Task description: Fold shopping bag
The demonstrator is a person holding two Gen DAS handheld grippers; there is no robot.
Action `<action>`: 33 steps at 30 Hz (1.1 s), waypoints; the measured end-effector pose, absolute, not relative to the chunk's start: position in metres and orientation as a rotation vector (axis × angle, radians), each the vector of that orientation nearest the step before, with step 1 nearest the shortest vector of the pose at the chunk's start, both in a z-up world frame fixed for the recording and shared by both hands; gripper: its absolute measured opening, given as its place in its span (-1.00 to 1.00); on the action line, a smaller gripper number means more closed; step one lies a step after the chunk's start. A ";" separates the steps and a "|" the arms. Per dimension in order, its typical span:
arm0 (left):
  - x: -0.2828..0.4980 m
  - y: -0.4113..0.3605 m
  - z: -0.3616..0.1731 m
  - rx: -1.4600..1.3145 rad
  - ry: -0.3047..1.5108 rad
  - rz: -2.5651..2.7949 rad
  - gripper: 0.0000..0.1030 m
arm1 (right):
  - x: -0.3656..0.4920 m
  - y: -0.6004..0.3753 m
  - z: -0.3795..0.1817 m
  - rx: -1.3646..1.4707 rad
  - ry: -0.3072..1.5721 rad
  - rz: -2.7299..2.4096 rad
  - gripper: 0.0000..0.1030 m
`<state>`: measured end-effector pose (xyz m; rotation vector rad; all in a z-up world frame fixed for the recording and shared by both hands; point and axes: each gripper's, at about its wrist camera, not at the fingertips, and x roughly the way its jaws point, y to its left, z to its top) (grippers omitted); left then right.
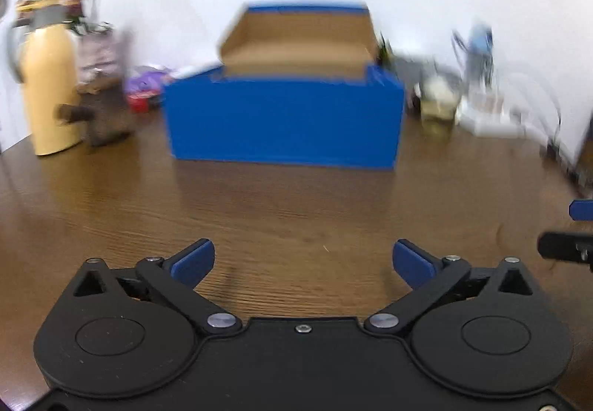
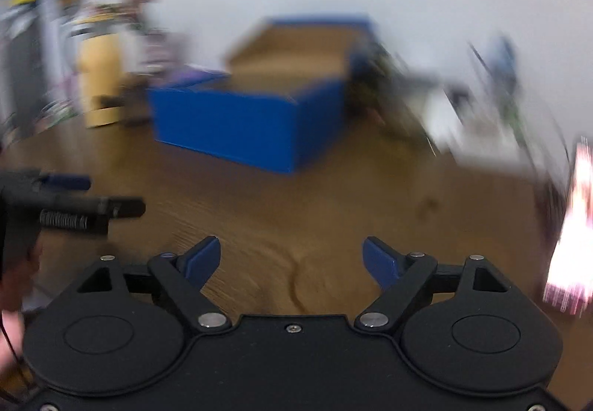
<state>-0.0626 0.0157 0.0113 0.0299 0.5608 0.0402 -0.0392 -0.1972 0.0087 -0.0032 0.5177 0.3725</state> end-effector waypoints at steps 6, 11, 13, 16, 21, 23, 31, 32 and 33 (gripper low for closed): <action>-0.018 0.012 0.003 0.012 0.703 0.053 1.00 | -0.011 -0.179 -0.010 0.043 0.624 0.246 0.68; -0.006 0.013 0.004 0.011 0.702 0.055 1.00 | 0.003 -0.163 -0.009 0.011 0.645 0.213 0.87; -0.006 0.012 0.004 0.010 0.702 0.063 1.00 | 0.012 -0.156 -0.013 -0.011 0.662 0.184 1.00; -0.008 0.011 0.003 0.001 0.697 0.090 1.00 | 0.017 -0.148 -0.015 -0.018 0.669 0.162 1.00; -0.008 0.012 0.003 0.001 0.693 0.072 1.00 | 0.005 -0.161 -0.014 -0.016 0.671 0.163 1.00; -0.008 0.012 0.004 0.001 0.699 0.076 1.00 | -0.002 -0.172 -0.014 -0.016 0.671 0.164 1.00; -0.007 0.011 0.003 0.003 0.693 0.068 1.00 | -0.014 -0.183 -0.017 -0.015 0.671 0.163 1.00; -0.007 0.012 0.003 0.002 0.693 0.067 1.00 | -0.013 -0.183 -0.017 -0.015 0.671 0.163 1.00; -0.007 0.012 0.004 0.002 0.693 0.066 1.00 | -0.013 -0.183 -0.017 -0.015 0.671 0.163 1.00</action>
